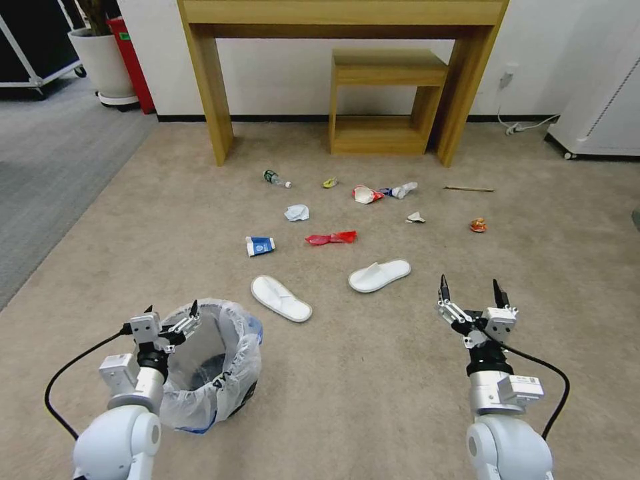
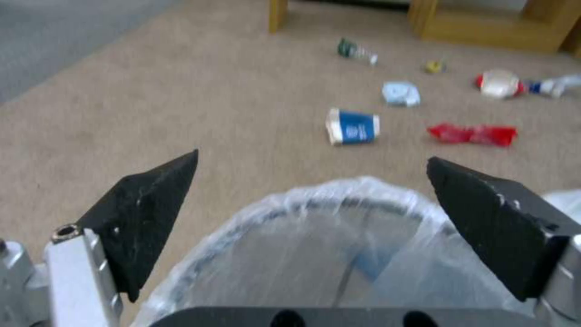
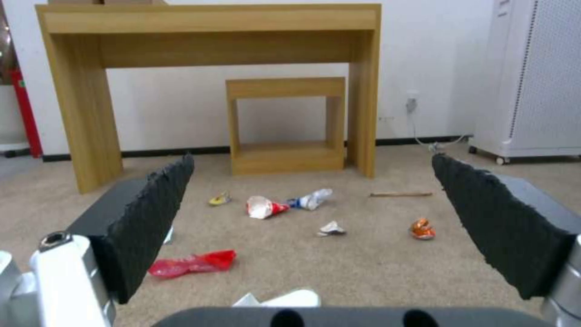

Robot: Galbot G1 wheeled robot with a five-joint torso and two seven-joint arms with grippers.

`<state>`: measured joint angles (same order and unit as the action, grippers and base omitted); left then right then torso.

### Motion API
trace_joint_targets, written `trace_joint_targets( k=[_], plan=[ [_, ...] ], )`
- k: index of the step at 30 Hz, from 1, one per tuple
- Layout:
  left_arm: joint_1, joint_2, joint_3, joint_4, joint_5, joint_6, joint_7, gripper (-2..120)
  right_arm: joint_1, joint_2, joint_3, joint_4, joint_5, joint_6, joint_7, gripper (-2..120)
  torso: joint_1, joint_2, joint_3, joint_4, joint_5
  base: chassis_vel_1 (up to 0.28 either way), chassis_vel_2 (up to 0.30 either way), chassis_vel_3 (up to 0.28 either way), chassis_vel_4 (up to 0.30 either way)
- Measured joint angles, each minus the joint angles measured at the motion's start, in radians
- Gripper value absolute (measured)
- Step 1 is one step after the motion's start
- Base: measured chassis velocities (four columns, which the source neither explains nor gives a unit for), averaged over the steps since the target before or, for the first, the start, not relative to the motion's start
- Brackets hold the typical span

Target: Pick up the trash bin and place the garbage on the floor into it.

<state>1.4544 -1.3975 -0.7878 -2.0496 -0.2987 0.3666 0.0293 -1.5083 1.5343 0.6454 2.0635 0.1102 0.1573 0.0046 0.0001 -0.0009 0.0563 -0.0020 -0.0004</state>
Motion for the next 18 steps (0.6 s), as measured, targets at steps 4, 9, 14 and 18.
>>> trace_joint_targets(
  k=[4, 9, 14, 18],
  plan=[
    [0.009, 0.123, -0.005, 0.002, -0.117, 0.104, -0.055, 100, 0.001, -0.005, 0.004, -0.004, 0.007, 0.001, -0.002, 100, 0.000, 0.000, 0.000, 0.0000, 0.0003, 0.000, 0.000, 0.000, 0.000],
    [0.009, 0.226, -0.006, 0.014, -0.263, 0.215, -0.137, 100, 0.001, -0.005, 0.005, -0.009, 0.008, 0.003, -0.005, 100, 0.000, 0.000, 0.000, -0.0001, 0.0003, 0.000, 0.000, 0.000, 0.000],
    [0.010, 0.290, -0.001, 0.050, -0.357, 0.259, -0.211, 100, 0.003, 0.000, 0.004, -0.011, 0.008, 0.002, -0.005, 100, 0.000, 0.000, 0.000, 0.0000, 0.0001, 0.000, 0.000, 0.000, 0.000],
    [0.004, 0.320, 0.013, 0.074, -0.453, 0.307, -0.284, 100, 0.004, 0.005, 0.008, -0.017, 0.005, 0.004, -0.005, 100, 0.000, 0.000, 0.000, -0.0001, 0.0003, 0.000, 0.000, 0.000, 0.000]
  ],
)
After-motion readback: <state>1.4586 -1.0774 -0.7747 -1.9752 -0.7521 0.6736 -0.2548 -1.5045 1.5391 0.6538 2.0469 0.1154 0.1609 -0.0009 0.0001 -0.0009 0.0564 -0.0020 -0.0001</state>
